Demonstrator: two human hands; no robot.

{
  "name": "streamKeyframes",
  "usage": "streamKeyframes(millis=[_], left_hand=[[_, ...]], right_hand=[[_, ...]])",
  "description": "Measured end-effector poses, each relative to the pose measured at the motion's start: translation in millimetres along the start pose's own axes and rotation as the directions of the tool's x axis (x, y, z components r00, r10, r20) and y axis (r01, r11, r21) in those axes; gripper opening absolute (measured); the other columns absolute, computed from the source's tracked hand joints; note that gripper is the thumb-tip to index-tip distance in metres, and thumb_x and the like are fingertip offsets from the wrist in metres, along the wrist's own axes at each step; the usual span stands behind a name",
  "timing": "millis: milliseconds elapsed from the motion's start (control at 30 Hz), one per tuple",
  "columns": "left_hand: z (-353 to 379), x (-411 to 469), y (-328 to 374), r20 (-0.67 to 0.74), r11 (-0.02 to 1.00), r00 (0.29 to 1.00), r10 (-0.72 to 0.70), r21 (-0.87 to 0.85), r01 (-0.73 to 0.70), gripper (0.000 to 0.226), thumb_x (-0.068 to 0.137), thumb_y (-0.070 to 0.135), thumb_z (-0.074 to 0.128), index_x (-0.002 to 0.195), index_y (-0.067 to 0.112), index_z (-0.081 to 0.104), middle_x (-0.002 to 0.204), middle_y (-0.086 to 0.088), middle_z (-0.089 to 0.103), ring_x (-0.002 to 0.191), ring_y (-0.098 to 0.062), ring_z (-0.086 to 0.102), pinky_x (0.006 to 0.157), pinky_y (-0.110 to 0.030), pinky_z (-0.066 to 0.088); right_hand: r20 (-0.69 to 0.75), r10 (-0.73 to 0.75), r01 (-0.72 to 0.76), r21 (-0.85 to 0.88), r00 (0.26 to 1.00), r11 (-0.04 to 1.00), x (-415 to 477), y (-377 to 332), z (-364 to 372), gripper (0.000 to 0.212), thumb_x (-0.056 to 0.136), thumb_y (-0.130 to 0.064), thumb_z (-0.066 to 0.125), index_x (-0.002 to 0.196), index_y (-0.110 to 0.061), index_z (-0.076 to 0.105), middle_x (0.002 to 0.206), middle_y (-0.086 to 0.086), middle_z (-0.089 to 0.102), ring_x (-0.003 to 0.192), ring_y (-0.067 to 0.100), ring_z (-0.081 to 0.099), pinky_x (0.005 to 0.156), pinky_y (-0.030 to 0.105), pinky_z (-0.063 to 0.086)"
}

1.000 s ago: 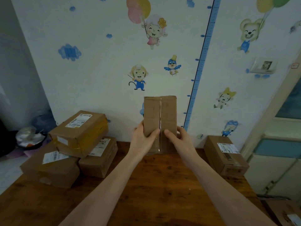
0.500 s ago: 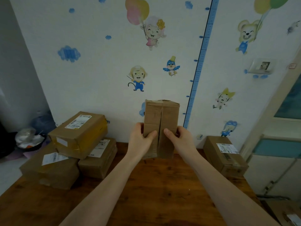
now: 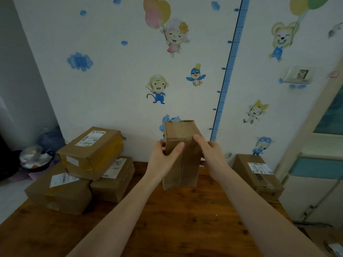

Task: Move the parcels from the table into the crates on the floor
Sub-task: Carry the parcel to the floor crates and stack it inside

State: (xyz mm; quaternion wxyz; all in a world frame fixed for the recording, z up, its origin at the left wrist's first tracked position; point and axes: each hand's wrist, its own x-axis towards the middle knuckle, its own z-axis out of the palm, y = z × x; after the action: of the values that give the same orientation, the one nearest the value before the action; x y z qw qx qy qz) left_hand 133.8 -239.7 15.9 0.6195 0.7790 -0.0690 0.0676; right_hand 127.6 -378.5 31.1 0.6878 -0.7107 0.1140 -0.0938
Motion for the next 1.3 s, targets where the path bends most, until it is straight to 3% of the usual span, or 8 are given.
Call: streamKeyframes(millis=[133, 300, 400, 533, 600, 900, 1167, 1300], left_hand=[[0.7, 3.3, 3.7, -0.008, 0.997, 0.997, -0.077, 0.030, 0.077, 0.035, 0.092, 0.039, 0.056, 0.107, 0.008, 0.048, 0.092, -0.003, 0.051, 0.077, -0.009, 0.048, 0.060, -0.020, 0.038], [0.7, 5.2, 7.2, 0.052, 0.997, 0.996, -0.071, -0.035, 0.073, 0.042, 0.088, 0.028, 0.062, 0.123, 0.010, 0.045, 0.115, -0.008, 0.055, 0.100, -0.020, 0.057, 0.077, -0.030, 0.051], [3.1, 4.6, 7.9, 0.047, 0.998, 0.999, -0.010, -0.055, 0.013, 0.047, 0.092, 0.038, 0.057, 0.129, 0.012, 0.050, 0.118, -0.002, 0.060, 0.103, -0.015, 0.060, 0.080, -0.026, 0.054], [7.1, 2.6, 3.3, -0.003, 0.996, 0.997, 0.080, 0.046, -0.080, 0.026, 0.095, 0.021, 0.055, 0.118, 0.010, 0.057, 0.098, 0.002, 0.062, 0.083, -0.006, 0.059, 0.063, -0.009, 0.049], [7.7, 0.4, 0.7, -0.017, 0.992, 0.994, 0.109, 0.062, -0.108, 0.021, 0.094, 0.016, 0.056, 0.113, 0.010, 0.059, 0.091, 0.004, 0.062, 0.079, -0.005, 0.058, 0.064, -0.010, 0.048], [9.5, 1.4, 2.2, -0.032, 0.972, 0.975, 0.221, 0.090, -0.218, 0.028, 0.091, 0.013, 0.060, 0.118, 0.006, 0.060, 0.103, -0.002, 0.065, 0.082, 0.000, 0.057, 0.069, -0.004, 0.046], [8.1, 12.2, 2.7, 0.021, 0.980, 0.986, 0.163, 0.113, -0.164, 0.046, 0.088, 0.031, 0.064, 0.128, 0.012, 0.054, 0.116, -0.001, 0.061, 0.107, -0.015, 0.057, 0.089, -0.034, 0.052], [9.4, 13.2, -4.2, 0.071, 0.962, 0.985, 0.156, 0.216, -0.168, 0.056, 0.085, 0.031, 0.066, 0.135, 0.013, 0.048, 0.125, -0.006, 0.058, 0.115, -0.020, 0.055, 0.097, -0.040, 0.049]], right_hand=[[0.059, 0.035, -0.038, 0.046, 0.998, 0.998, -2.1, 1.9, -1.7, 0.035, 0.089, -0.023, 0.058, 0.119, -0.006, 0.051, 0.102, 0.006, 0.053, 0.093, 0.020, 0.052, 0.072, 0.032, 0.046], [0.050, 0.009, -0.016, 0.151, 0.999, 0.988, -6.2, 5.0, 0.2, 0.039, 0.092, -0.026, 0.060, 0.126, -0.012, 0.049, 0.110, 0.004, 0.056, 0.093, 0.015, 0.055, 0.065, 0.026, 0.049], [0.035, -0.074, 0.067, 0.165, 0.997, 0.984, -8.5, 7.3, 1.5, 0.039, 0.092, -0.027, 0.059, 0.128, -0.013, 0.049, 0.113, 0.006, 0.059, 0.095, 0.015, 0.059, 0.062, 0.021, 0.051], [-0.044, -0.141, 0.144, 0.076, 0.989, 0.987, -8.7, 12.0, 3.2, 0.036, 0.091, -0.014, 0.060, 0.126, -0.010, 0.050, 0.110, 0.009, 0.061, 0.096, 0.019, 0.061, 0.070, 0.024, 0.054], [-0.064, -0.147, 0.152, 0.071, 0.987, 0.986, -9.3, 14.4, 3.1, 0.037, 0.090, -0.010, 0.061, 0.125, -0.010, 0.050, 0.111, 0.010, 0.062, 0.098, 0.021, 0.062, 0.074, 0.026, 0.055], [-0.075, -0.179, 0.185, 0.094, 0.981, 0.978, -7.7, 13.2, -1.9, 0.029, 0.088, -0.012, 0.064, 0.115, -0.014, 0.054, 0.101, 0.002, 0.065, 0.091, 0.012, 0.064, 0.073, 0.023, 0.054], [0.011, -0.176, 0.173, 0.113, 0.984, 0.978, -6.5, 12.6, -6.1, 0.056, 0.092, -0.010, 0.059, 0.142, -0.019, 0.035, 0.103, -0.008, 0.061, 0.093, 0.006, 0.060, 0.069, 0.018, 0.054], [0.052, -0.053, 0.042, 0.206, 0.997, 0.978, -7.3, 7.6, -4.8, 0.049, 0.090, -0.030, 0.060, 0.135, -0.018, 0.042, 0.123, -0.002, 0.054, 0.116, 0.016, 0.050, 0.088, 0.028, 0.043]])
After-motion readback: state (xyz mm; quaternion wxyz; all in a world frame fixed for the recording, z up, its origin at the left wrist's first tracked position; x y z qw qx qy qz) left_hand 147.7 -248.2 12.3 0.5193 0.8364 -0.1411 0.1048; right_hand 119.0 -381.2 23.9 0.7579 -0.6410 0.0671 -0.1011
